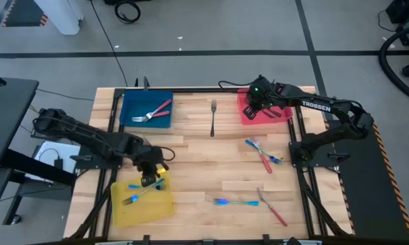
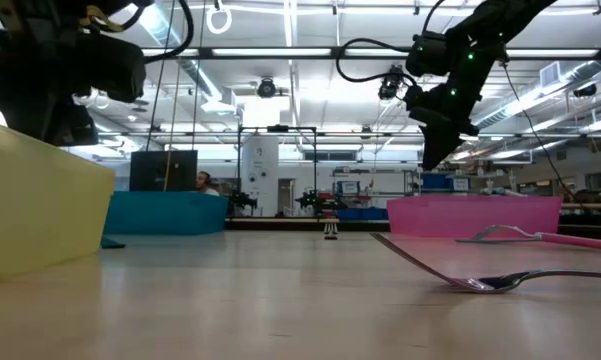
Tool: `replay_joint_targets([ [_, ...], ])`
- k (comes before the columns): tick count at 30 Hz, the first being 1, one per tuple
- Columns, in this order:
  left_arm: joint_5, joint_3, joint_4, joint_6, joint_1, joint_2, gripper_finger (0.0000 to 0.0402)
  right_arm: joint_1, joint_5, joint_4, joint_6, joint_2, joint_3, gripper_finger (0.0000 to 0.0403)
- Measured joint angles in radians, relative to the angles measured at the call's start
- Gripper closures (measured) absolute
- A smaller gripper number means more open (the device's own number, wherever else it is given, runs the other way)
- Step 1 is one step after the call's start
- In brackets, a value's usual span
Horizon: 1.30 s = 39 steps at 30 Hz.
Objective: Sort silverware by color (type)
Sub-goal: Put the black fork into the red bin
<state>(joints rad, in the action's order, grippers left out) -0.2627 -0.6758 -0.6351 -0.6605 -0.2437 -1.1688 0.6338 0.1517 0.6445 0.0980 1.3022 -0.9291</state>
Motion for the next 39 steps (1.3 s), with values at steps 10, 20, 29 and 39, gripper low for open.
replay_joint_targets([
  [10,0.012,-0.042,0.017,0.131,0.037,0.000,0.0322,0.000,0.009,-0.028,-0.022,0.000,0.000,0.0317],
  [20,0.302,-0.071,-0.091,0.217,0.158,-0.066,0.0328,0.000,0.009,-0.030,-0.022,0.000,0.000,0.0317],
  [29,0.163,-0.071,0.020,0.222,0.086,-0.202,0.0369,0.000,0.009,-0.029,-0.022,0.000,0.000,0.0317],
  [39,0.107,-0.071,0.066,0.143,-0.041,-0.226,0.0384,0.000,0.009,-0.029,-0.022,0.000,0.000,0.0317],
])
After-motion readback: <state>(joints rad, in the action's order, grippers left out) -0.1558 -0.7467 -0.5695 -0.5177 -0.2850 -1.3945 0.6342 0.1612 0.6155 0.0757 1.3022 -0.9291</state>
